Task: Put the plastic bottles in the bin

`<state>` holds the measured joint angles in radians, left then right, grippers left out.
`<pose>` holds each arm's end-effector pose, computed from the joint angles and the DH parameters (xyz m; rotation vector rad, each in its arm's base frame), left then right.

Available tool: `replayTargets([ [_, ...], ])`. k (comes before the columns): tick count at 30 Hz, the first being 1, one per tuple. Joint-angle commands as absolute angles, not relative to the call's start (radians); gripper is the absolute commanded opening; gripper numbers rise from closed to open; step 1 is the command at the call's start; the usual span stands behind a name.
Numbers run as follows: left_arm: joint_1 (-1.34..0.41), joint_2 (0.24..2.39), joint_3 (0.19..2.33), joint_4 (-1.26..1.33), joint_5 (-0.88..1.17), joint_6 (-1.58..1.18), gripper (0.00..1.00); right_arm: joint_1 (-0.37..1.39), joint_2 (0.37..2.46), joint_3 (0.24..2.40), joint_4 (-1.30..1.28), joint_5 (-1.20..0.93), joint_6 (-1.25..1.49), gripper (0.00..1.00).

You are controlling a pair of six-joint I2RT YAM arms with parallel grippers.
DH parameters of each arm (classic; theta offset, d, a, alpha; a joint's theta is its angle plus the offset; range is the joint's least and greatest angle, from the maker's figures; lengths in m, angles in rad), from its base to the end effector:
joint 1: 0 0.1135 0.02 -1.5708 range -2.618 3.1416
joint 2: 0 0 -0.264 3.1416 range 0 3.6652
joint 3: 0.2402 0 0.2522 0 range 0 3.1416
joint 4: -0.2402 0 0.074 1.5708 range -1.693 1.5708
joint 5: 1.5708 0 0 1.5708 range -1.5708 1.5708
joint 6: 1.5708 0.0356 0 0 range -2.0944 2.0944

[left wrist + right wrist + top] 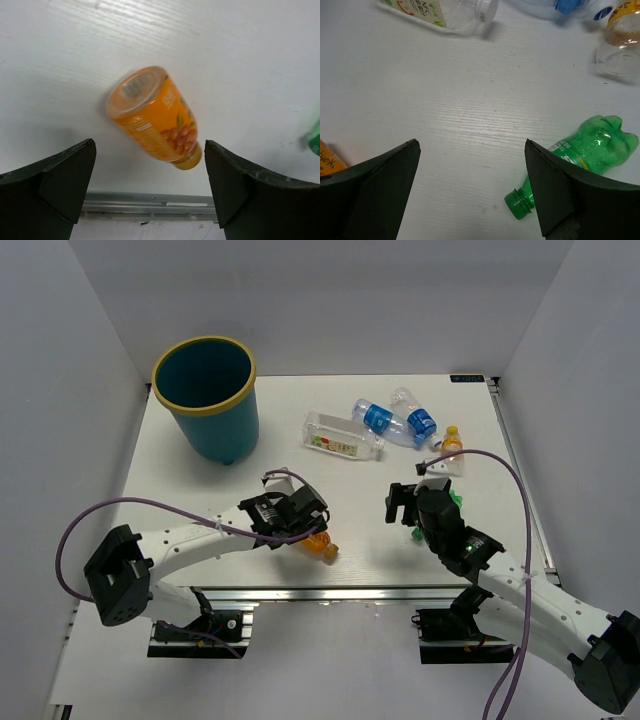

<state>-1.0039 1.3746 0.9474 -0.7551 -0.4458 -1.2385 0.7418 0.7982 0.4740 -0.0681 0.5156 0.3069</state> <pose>0.1507 -0.2082 0.2273 -0.4145 2.5384 -0.2021 0.1475 0.1114 0.2413 -0.0823 1.9132 0.2007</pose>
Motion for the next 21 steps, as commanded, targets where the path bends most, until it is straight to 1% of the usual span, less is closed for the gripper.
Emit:
replayTargets([
  [1,-1.009,1.382,0.959,-0.625,-0.482,-1.233,0.98,0.741,0.775,0.463,-0.041,0.56,0.316,0.89],
  [4,-1.009,1.426,0.945,-0.572,-0.445,-1.221,0.98,0.741,0.773,0.46,-0.048,0.58,0.324,0.89],
  [10,-1.008,1.511,0.946,-0.577,-0.411,-1.22,0.98,0.736,0.781,0.463,-0.061,0.617,0.342,0.89],
  [16,-1.006,1.601,0.96,-0.519,-0.42,-1.216,0.98,0.733,0.782,0.459,-0.067,0.64,0.357,0.89],
  [19,-1.005,1.658,1.017,-0.529,-0.431,-1.192,0.87,0.73,0.788,0.46,-0.072,0.652,0.364,0.89],
  [20,-1.003,1.67,1.037,-0.543,-0.437,-1.175,0.8,0.729,0.788,0.462,-0.077,0.656,0.365,0.89],
  [21,-0.999,1.68,1.055,-0.561,-0.452,-1.164,0.68,0.726,0.792,0.462,-0.086,0.663,0.373,0.89],
])
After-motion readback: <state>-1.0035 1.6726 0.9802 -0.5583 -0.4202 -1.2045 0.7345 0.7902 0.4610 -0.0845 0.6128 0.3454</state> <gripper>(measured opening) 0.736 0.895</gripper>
